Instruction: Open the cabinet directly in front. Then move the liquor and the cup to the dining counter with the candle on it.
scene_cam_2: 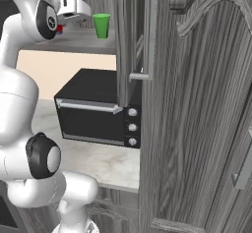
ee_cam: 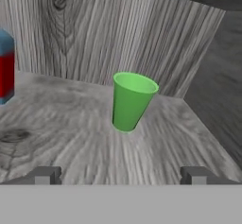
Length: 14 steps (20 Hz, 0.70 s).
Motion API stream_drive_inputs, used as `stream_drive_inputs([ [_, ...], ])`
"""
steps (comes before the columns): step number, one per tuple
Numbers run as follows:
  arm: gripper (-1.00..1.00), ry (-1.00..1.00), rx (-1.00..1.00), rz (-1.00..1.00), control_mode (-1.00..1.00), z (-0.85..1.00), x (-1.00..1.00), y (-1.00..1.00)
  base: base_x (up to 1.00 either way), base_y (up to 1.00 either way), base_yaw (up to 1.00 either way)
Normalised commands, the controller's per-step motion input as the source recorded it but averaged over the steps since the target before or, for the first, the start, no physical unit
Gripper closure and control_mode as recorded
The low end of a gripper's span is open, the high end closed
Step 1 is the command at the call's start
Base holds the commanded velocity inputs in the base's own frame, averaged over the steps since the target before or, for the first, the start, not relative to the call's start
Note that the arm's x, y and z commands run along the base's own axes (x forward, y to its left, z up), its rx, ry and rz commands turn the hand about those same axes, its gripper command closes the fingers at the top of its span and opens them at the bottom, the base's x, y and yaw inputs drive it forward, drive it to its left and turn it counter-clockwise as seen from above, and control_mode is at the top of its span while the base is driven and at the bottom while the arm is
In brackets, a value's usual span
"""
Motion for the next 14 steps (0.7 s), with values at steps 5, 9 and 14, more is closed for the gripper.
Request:
stream_drive_inputs([
  [5, -1.0, 0.0, 0.0, 0.0, -1.0, 0.0, 0.26, 0.0, 0.0, 0.0, 0.0],
  [9, -1.0, 0.0, 0.0, 0.0, -1.0, 0.0, 0.27, 0.0, 0.0, 0.0, 0.0],
  [14, -1.0, 0.0, 0.0, 0.0, -1.0, 0.0, 0.27, 0.0, 0.0, 0.0, 0.0],
])
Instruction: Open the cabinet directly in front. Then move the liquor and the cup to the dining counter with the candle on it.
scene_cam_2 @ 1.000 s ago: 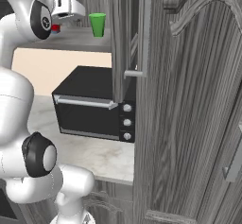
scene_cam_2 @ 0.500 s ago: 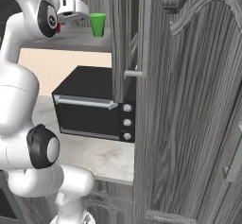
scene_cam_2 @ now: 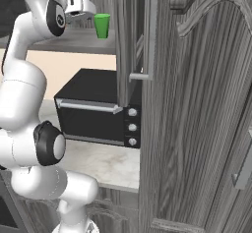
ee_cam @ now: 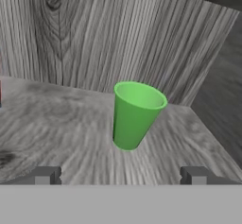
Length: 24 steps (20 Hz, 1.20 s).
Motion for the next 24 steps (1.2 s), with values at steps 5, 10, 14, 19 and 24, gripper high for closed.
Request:
stream_drive_inputs([
  [5, -1.0, 0.01, 0.0, 0.0, -1.0, 0.0, 0.28, 0.0, 0.0, 0.0, 0.0],
  [10, -1.0, 0.0, 0.0, 0.0, -1.0, 0.0, 0.32, -0.02, 0.0, 0.0, 0.0],
  [14, -1.0, 0.0, 0.0, 0.0, -1.0, 0.0, 0.31, -0.02, 0.0, 0.0, 0.0],
  [19, -1.0, 0.01, 0.0, 0.0, -1.0, 0.0, 0.29, -0.02, 0.0, 0.0, 0.0],
  [24, -1.0, 0.02, 0.0, 0.0, -1.0, 0.0, 0.26, 0.0, 0.0, 0.0, 0.0],
])
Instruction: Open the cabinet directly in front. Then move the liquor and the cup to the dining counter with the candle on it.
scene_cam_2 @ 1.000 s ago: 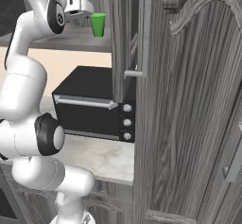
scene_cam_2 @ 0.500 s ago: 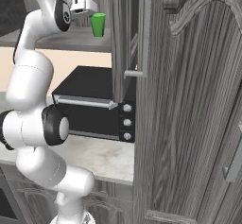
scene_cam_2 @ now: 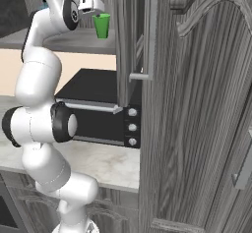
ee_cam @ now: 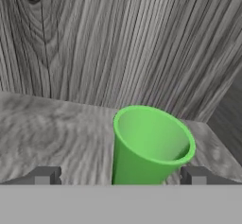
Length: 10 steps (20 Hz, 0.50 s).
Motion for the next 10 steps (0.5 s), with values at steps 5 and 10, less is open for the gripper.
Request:
stream_drive_inputs([
  [5, -1.0, 0.03, 0.0, 0.0, -1.0, 0.0, 0.3, 0.0, 0.0, 0.0, 0.0],
  [10, -1.0, 0.03, 0.0, 0.0, -1.0, 0.0, 0.25, 0.0, 0.0, 0.0, 0.0],
])
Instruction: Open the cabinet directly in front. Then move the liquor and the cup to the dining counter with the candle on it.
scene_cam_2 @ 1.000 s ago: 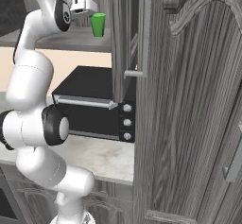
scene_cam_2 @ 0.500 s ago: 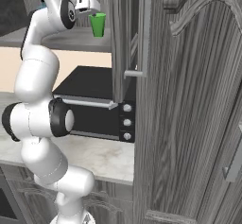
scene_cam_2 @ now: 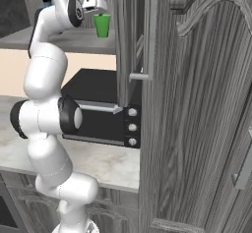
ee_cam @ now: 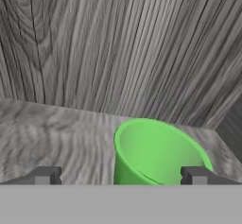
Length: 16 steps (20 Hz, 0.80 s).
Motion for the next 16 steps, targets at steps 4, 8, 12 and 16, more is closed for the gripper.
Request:
stream_drive_inputs([
  [4, -1.0, 0.02, 0.0, 0.0, -1.0, 0.0, 0.25, 0.0, 0.0, 0.0, 0.0],
  [8, -1.0, 0.03, 0.0, 0.0, -1.0, 0.0, 0.07, -0.03, 0.0, 0.0, 0.0],
  [12, -1.0, 0.01, 0.0, 0.0, -1.0, 0.0, 0.0, -0.01, 0.0, 0.0, 0.0],
  [16, -1.0, 0.0, 0.0, 0.0, -1.0, 0.0, 0.0, 0.0, 0.0, 0.0, 0.0],
])
